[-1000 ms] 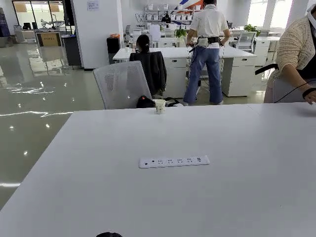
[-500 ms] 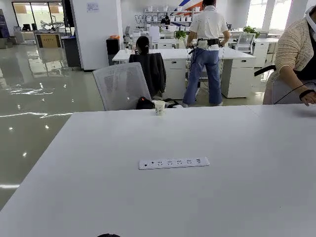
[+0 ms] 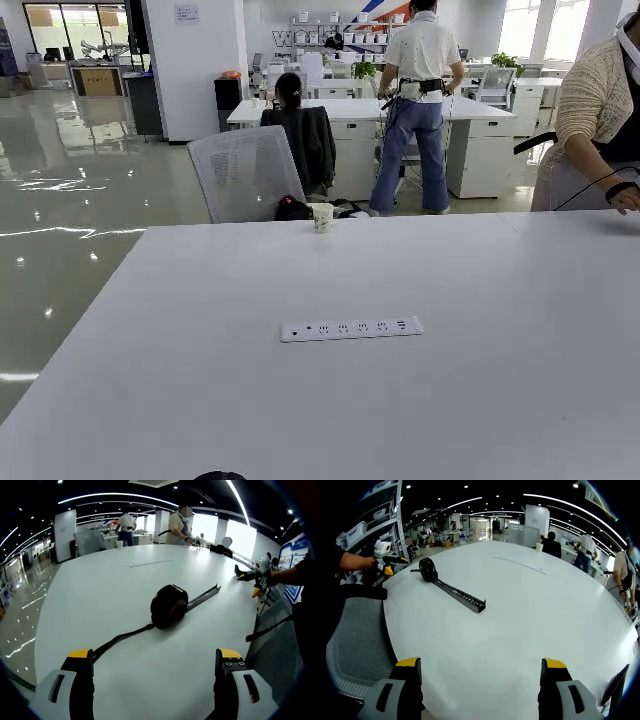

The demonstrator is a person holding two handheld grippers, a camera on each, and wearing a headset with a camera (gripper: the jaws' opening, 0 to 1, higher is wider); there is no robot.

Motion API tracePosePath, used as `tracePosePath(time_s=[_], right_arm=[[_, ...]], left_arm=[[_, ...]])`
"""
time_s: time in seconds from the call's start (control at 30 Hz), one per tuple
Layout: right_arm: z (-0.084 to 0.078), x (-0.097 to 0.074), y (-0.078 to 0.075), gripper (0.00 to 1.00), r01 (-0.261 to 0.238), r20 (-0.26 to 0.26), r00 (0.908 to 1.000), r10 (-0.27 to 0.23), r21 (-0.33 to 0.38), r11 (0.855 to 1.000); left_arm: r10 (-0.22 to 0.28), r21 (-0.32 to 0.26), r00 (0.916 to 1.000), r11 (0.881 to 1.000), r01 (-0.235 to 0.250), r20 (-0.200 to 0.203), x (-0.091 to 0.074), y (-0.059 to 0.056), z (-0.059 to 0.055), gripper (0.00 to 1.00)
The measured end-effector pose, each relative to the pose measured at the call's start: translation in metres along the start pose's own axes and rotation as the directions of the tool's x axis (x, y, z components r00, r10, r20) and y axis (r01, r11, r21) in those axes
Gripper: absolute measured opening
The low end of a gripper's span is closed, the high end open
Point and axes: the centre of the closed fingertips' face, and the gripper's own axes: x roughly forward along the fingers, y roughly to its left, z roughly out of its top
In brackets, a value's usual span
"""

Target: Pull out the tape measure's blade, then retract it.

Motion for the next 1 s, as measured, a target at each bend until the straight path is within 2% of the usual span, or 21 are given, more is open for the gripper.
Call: tracePosePath(time_s=[0.07,0.2,0.27,0.37,0.5,0.6,0.73,0.87,1.0], right_arm=[[0.006,0.000,-0.002,0.99,-0.013,0.011,0.9999,0.013,-0.005,1.000],[0.014,0.001,-0.008,0.99,-0.016,-0.006,0.9999,0.016,-0.039,0.999],[0.017,0.002,-0.011,0.99,-0.019,-0.010,0.9998,0.018,-0.062,0.998],[0.022,0.003,-0.014,0.99,-0.023,-0.015,0.9997,0.022,-0.076,0.997],[0.032,0.005,-0.016,0.99,-0.035,-0.014,0.9993,0.034,-0.098,0.995],[0.040,0.007,-0.016,0.99,-0.044,-0.008,0.9990,0.043,-0.145,0.988],[0.043,0.010,-0.019,0.99,-0.054,-0.029,0.9983,0.050,-0.172,0.984],[0.047,0.013,-0.020,0.99,-0.071,-0.043,0.9970,0.063,-0.191,0.979],[0.050,0.016,-0.020,0.99,-0.088,-0.056,0.9954,0.078,-0.207,0.974]], left_arm=[[-0.002,0.001,1.0000,1.000,0.002,0.000,0.003,-0.001,0.002,0.99],[0.021,0.035,0.9998,0.999,-0.021,0.005,0.007,-0.001,0.008,0.99],[0.007,0.007,1.0000,1.000,-0.007,-0.005,0.010,-0.005,0.009,0.99],[0.006,0.004,0.9999,1.000,-0.006,-0.014,0.013,-0.007,0.009,0.99],[0.006,0.001,0.9999,1.000,-0.006,-0.013,0.018,-0.014,0.012,0.99],[-0.008,-0.009,0.9999,1.000,0.008,-0.009,0.023,-0.022,0.015,0.99],[-0.007,-0.015,1.0000,1.000,0.007,-0.002,0.028,-0.028,0.021,0.99],[-0.003,0.004,1.0000,1.000,0.003,0.003,0.036,-0.034,0.027,0.99],[-0.016,0.014,0.9998,1.000,0.016,-0.011,0.045,-0.042,0.030,0.99]])
